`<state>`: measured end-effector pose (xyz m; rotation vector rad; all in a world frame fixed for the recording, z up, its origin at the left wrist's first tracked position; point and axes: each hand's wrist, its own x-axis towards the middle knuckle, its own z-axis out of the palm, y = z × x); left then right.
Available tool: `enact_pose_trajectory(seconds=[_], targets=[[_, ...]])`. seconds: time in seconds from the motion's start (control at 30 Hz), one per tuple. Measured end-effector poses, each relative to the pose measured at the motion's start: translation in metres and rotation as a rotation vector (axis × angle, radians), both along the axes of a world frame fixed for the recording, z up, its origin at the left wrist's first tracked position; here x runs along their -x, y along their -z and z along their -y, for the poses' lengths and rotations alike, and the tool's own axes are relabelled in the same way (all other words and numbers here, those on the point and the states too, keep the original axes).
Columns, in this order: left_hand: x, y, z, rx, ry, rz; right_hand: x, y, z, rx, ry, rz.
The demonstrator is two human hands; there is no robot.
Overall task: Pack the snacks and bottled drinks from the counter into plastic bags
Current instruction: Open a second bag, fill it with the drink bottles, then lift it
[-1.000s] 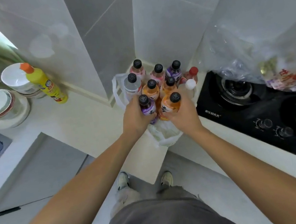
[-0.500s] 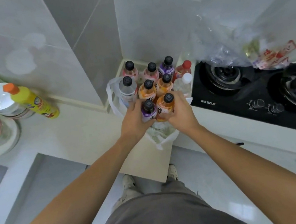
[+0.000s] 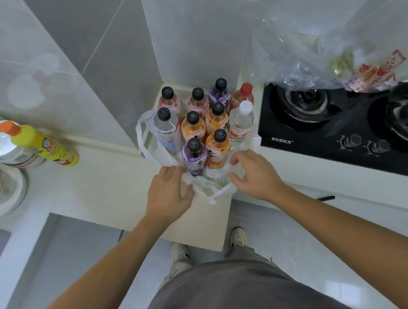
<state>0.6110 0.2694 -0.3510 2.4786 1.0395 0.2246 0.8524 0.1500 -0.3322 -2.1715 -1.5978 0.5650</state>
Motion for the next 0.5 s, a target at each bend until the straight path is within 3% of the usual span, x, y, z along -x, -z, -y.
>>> enact_pose_trajectory(seconds=[0.1, 0.17, 0.33, 0.5], targets=[[0.011, 0.012, 0.007, -0.076, 0.244, -0.135, -0.011, 0.012, 0.011, 0.084, -0.272, 0.119], [0.011, 0.017, 0.006, -0.106, 0.261, -0.181, -0.019, 0.019, 0.010, 0.119, -0.361, 0.189], [0.001, 0.014, -0.006, -0.255, 0.194, -0.164, -0.035, 0.014, 0.003, 0.052, -0.359, 0.256], [-0.002, -0.024, -0.026, -0.347, 0.175, 0.028, -0.046, -0.016, -0.008, -0.175, -0.314, 0.247]])
